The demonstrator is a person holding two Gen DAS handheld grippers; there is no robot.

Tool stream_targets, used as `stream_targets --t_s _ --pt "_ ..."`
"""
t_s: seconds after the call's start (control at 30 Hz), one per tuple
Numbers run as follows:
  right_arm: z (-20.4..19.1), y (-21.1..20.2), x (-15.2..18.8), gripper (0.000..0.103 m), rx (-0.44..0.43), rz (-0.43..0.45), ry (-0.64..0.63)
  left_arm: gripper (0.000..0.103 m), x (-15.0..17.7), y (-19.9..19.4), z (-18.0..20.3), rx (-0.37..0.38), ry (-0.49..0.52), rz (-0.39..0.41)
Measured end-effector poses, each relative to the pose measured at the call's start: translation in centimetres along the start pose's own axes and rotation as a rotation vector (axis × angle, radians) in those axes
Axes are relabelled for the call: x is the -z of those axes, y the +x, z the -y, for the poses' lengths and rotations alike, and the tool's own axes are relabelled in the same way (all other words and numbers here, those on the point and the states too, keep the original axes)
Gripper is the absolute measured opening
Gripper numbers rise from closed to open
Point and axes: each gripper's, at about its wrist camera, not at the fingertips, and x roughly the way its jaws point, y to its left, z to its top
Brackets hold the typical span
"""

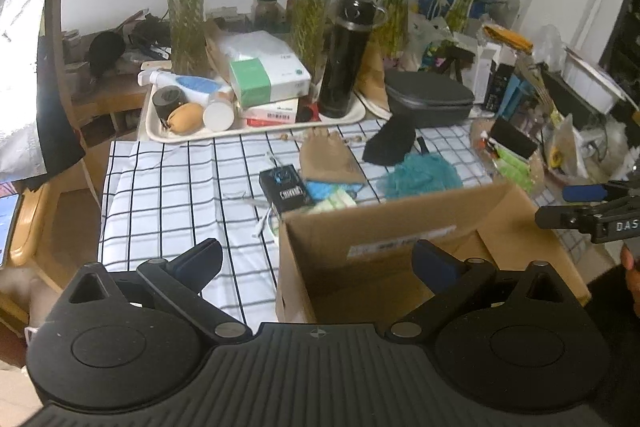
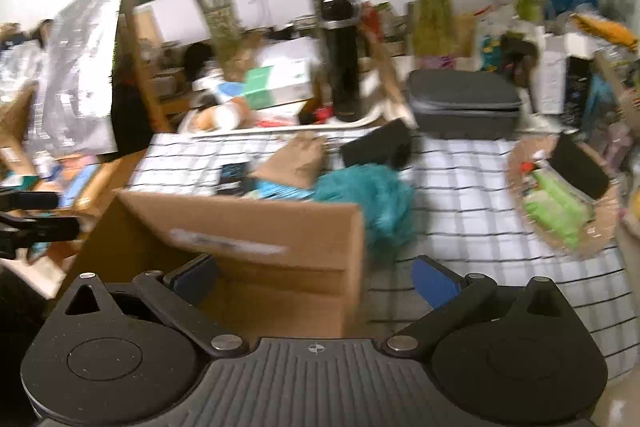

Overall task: Organize soft objects
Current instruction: 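Reach the right gripper down over the teal mesh bath pouf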

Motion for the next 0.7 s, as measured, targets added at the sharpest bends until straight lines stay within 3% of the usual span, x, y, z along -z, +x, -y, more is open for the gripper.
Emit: stream_targets --t_s 0.3,0.7 --pt "3.7 3.1 -2.5 0.103 -0.002 0.029 0.043 0.103 -1.8 2.8 -1.9 0.020 -0.034 -0.003" --pt "7.6 9.4 -4.6 0.103 -0.068 0.032 0.129 0.103 -4.9 6.9 -4.2 0.035 -0.061 0.025"
